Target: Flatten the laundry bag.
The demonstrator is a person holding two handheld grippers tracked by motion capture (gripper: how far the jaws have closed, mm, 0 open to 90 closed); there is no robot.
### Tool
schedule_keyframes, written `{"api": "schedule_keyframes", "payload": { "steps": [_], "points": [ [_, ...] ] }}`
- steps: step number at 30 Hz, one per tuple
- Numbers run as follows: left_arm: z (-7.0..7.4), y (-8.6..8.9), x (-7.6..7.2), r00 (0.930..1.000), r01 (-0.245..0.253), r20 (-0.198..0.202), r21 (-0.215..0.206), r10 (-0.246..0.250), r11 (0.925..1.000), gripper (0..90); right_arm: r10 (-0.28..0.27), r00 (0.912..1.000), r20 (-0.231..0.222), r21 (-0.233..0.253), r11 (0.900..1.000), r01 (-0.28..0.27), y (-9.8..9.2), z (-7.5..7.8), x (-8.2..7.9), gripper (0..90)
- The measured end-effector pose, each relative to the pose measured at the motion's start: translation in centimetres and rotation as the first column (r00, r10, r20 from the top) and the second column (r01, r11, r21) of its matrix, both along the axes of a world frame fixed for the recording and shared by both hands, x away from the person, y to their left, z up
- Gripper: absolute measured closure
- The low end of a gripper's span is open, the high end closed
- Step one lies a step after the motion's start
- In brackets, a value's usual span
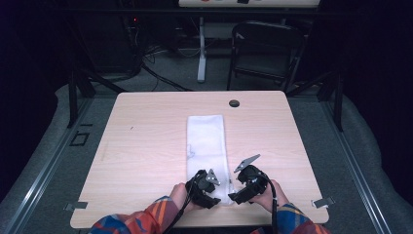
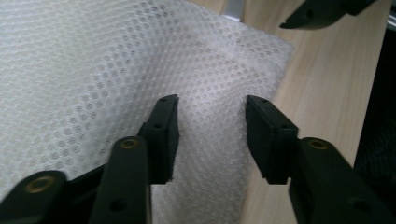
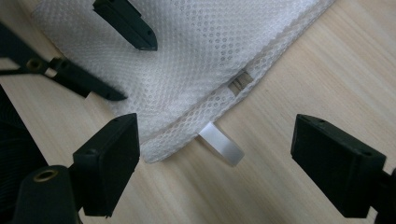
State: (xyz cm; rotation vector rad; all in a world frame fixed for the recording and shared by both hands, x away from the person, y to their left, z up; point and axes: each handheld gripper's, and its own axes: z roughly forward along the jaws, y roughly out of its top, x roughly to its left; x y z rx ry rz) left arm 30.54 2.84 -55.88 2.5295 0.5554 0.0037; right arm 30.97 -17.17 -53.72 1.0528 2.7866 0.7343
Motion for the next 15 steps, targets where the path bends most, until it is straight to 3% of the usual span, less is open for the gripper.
{"api": "schedule_keyframes", "payload": {
  "steps": [11, 15],
  "points": [
    [-0.26, 0.47, 0.54, 0.9995, -0.017, 0.027, -0.017, 0.017, 0.9997, 79.3, -0.004, 1.0000, 0.004, 0.001, 1.000, 0.004, 0.19, -0.14, -0.03, 18.9],
    [-0.29, 0.57, 0.67, 0.9996, -0.015, 0.024, -0.018, 0.016, 0.9997, 83.3, 0.007, 0.9999, 0.009, -0.001, 1.000, -0.007, 0.36, -0.20, -0.07, 25.8]
  ]
}}
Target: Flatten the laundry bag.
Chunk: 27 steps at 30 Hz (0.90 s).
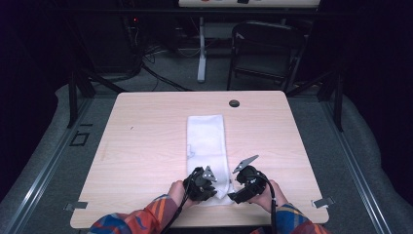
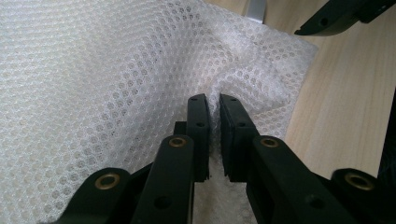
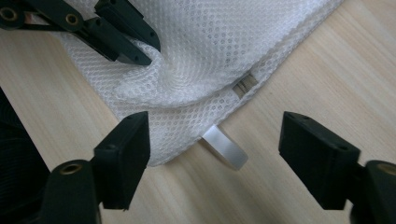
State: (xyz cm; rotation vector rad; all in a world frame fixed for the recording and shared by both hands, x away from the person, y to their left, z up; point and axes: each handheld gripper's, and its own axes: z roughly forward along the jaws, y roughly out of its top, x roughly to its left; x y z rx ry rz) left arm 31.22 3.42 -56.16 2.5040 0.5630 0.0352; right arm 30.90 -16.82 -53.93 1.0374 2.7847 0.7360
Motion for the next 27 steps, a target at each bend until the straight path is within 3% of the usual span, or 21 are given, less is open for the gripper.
{"api": "schedule_keyframes", "payload": {
  "steps": [14, 18, 27],
  "points": [
    [0.0, 0.4, 0.4, 0.9996, -0.019, -0.023, -0.032, 0.018, 0.9993, 84.8, 0.076, 0.9971, 0.006, -0.021, 0.997, -0.076, 1.6, -0.7, -0.2, 84.0],
    [0.1, 0.6, 0.6, 0.9992, -0.030, -0.026, -0.041, 0.029, 0.9987, 85.0, 0.061, 0.9981, -0.007, -0.003, 0.998, -0.061, 1.6, -1.1, 0.0, 89.5],
    [1.0, 1.3, 0.8, 0.9990, -0.045, -0.008, -0.072, 0.045, 0.9964, 85.3, 0.078, 0.9969, -0.014, -0.033, 0.996, -0.078, 2.0, -1.6, 0.0, 90.0]
  ]
}}
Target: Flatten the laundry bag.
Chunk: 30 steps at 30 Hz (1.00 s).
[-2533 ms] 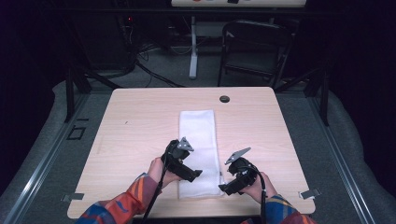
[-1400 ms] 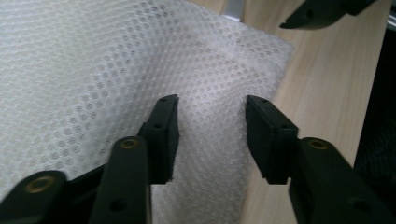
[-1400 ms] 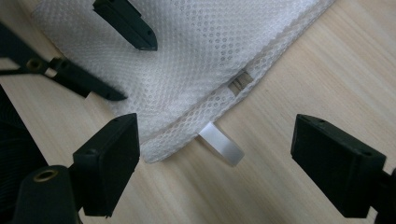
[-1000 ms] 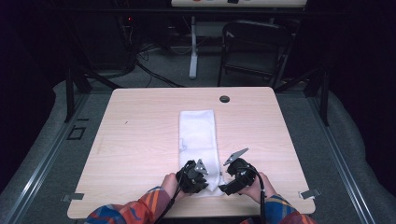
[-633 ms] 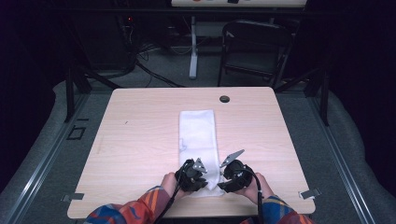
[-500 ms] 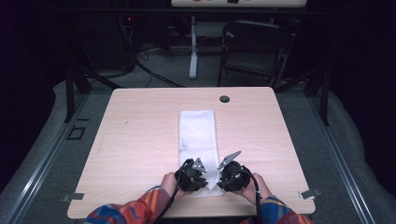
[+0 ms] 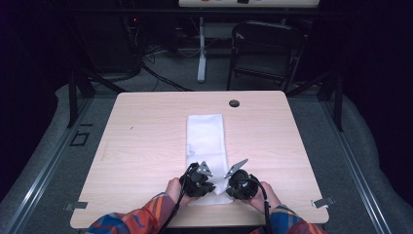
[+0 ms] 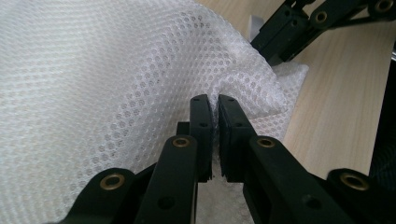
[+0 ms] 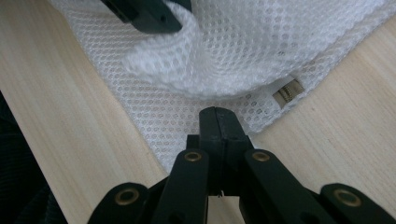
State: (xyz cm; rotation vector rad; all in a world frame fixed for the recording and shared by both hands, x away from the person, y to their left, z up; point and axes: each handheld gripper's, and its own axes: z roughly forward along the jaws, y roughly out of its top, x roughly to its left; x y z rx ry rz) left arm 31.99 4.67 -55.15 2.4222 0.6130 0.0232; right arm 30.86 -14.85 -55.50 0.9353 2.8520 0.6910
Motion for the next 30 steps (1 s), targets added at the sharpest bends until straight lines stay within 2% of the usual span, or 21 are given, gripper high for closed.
{"api": "schedule_keyframes", "payload": {
  "steps": [5, 14, 16, 17, 18, 20, 21, 25, 30],
  "points": [
    [0.6, 0.7, 0.0, 0.9997, -0.017, 0.017, -0.020, 0.017, 0.9997, 85.7, -0.025, 0.9997, -0.004, 0.010, 1.000, 0.025, 0.0, -0.1, 0.0, 90.0],
    [1.9, 2.7, 0.1, 0.9976, -0.054, 0.040, -0.046, 0.056, 0.9975, 86.1, -0.035, 0.9994, -0.006, 0.000, 0.999, 0.035, 0.0, 0.0, 0.0, 90.0],
    [2.1, 3.3, 0.2, 0.9976, -0.063, 0.025, -0.062, 0.065, 0.9961, 86.1, -0.035, 0.9994, -0.006, -0.004, 0.999, 0.035, 0.1, 0.0, 0.0, 90.0],
    [2.1, 3.4, 0.2, 0.9971, -0.069, 0.026, -0.074, 0.071, 0.9948, 86.1, -0.035, 0.9994, -0.007, -0.002, 0.999, 0.035, 0.1, 0.0, 0.0, 90.0],
    [2.1, 3.4, 0.2, 0.9964, -0.077, 0.031, -0.069, 0.080, 0.9946, 86.1, -0.022, 0.9997, -0.015, -0.003, 1.000, 0.022, 0.1, 0.0, 0.1, 90.0],
    [1.9, 3.1, 0.2, 0.9979, -0.061, 0.019, -0.075, 0.062, 0.9954, 86.1, -0.028, 0.9995, -0.014, -0.001, 1.000, 0.028, -0.1, 0.1, 0.3, 90.0],
    [1.9, 2.9, 0.1, 0.9985, -0.052, 0.016, -0.067, 0.053, 0.9964, 86.1, -0.025, 0.9997, -0.006, 0.000, 1.000, 0.025, -0.1, 0.2, 0.3, 90.0],
    [1.8, 2.5, 0.0, 0.9989, -0.039, 0.022, -0.066, 0.041, 0.9971, 86.1, -0.047, 0.9963, 0.072, 0.048, 0.998, 0.043, -0.1, 1.3, 0.8, 90.0],
    [1.9, 2.8, 0.1, 0.9988, -0.042, 0.024, -0.074, 0.044, 0.9964, 86.1, -0.050, 0.9934, 0.103, 0.059, 0.997, 0.044, 0.4, 1.1, 1.6, 90.0]
  ]
}}
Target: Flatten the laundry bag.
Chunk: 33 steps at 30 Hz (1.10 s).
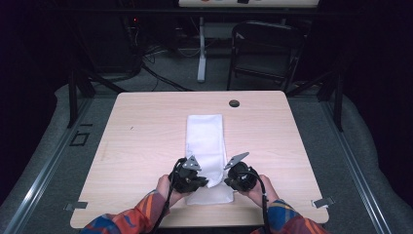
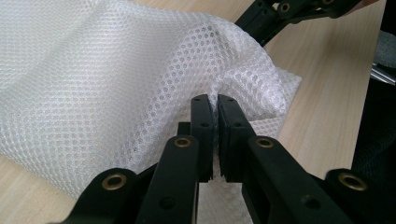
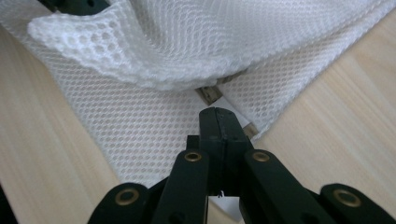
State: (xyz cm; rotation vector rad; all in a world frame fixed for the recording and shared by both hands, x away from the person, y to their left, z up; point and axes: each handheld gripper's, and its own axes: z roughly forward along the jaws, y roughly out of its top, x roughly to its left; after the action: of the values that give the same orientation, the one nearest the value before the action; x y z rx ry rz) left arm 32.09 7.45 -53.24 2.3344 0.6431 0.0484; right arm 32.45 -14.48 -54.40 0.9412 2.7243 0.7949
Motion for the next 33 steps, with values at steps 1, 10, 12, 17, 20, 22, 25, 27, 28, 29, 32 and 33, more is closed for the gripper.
{"api": "schedule_keyframes", "payload": {
  "steps": [1, 10, 12, 17, 20, 22, 25, 27, 28, 29, 32, 33],
  "points": [
    [0.0, 0.0, 0.0, 1.0000, 0.002, -0.001, -0.003, -0.002, 1.0000, 86.1, 0.014, 0.9999, 0.002, -0.005, 1.000, -0.014, 0.1, 0.0, 0.2, 90.0],
    [0.3, 0.6, 0.1, 1.0000, -0.003, 0.009, -0.010, 0.003, 0.9999, 86.1, 0.008, 0.9994, -0.034, -0.028, 1.000, -0.009, 0.7, -1.2, 1.4, 90.0],
    [0.4, 0.8, 0.2, 0.9998, -0.010, 0.014, -0.015, 0.011, 0.9998, 86.1, 0.007, 0.9995, -0.030, -0.030, 1.000, -0.008, 0.7, -1.2, 1.4, 90.0],
    [0.8, 1.4, 0.3, 0.9993, -0.025, 0.026, -0.018, 0.026, 0.9995, 86.2, -0.010, 0.9995, -0.032, -0.047, 0.999, 0.008, 0.8, -1.2, 1.3, 90.0],
    [0.9, 1.7, 0.2, 0.9990, -0.034, 0.027, -0.018, 0.034, 0.9993, 86.2, -0.022, 0.9990, -0.040, -0.053, 0.998, 0.020, 0.8, -1.1, 1.3, 90.0],
    [1.0, 2.1, 0.2, 0.9986, -0.042, 0.030, -0.016, 0.043, 0.9990, 86.2, -0.028, 0.9988, -0.041, -0.053, 0.998, 0.026, 0.7, -1.1, 1.3, 90.0],
    [1.3, 2.6, 0.1, 0.9975, -0.060, 0.037, -0.020, 0.060, 0.9980, 86.3, -0.025, 0.9987, -0.044, -0.075, 0.997, 0.021, 0.7, -1.0, 1.3, 90.0],
    [1.4, 3.0, 0.2, 0.9967, -0.068, 0.042, -0.015, 0.069, 0.9976, 86.3, -0.030, 0.9986, -0.044, -0.080, 0.996, 0.027, 0.6, -1.0, 1.3, 90.0],
    [1.5, 3.3, 0.1, 0.9959, -0.078, 0.044, -0.018, 0.079, 0.9968, 86.4, -0.035, 0.9985, -0.041, -0.080, 0.996, 0.032, 0.6, -1.0, 1.3, 90.0],
    [1.5, 3.4, 0.1, 0.9953, -0.086, 0.044, -0.016, 0.087, 0.9962, 86.4, -0.041, 0.9981, -0.045, -0.078, 0.996, 0.038, 0.6, -1.0, 1.3, 90.0],
    [1.6, 4.0, 0.1, 0.9936, -0.102, 0.048, -0.009, 0.102, 0.9948, 86.5, -0.048, 0.9977, -0.048, -0.089, 0.995, 0.044, 0.4, -1.0, 1.4, 90.0],
    [1.6, 4.3, 0.1, 0.9929, -0.109, 0.048, -0.009, 0.109, 0.9940, 86.4, -0.048, 0.9976, -0.050, -0.093, 0.995, 0.043, 0.4, -0.9, 1.4, 90.0]
  ]
}}
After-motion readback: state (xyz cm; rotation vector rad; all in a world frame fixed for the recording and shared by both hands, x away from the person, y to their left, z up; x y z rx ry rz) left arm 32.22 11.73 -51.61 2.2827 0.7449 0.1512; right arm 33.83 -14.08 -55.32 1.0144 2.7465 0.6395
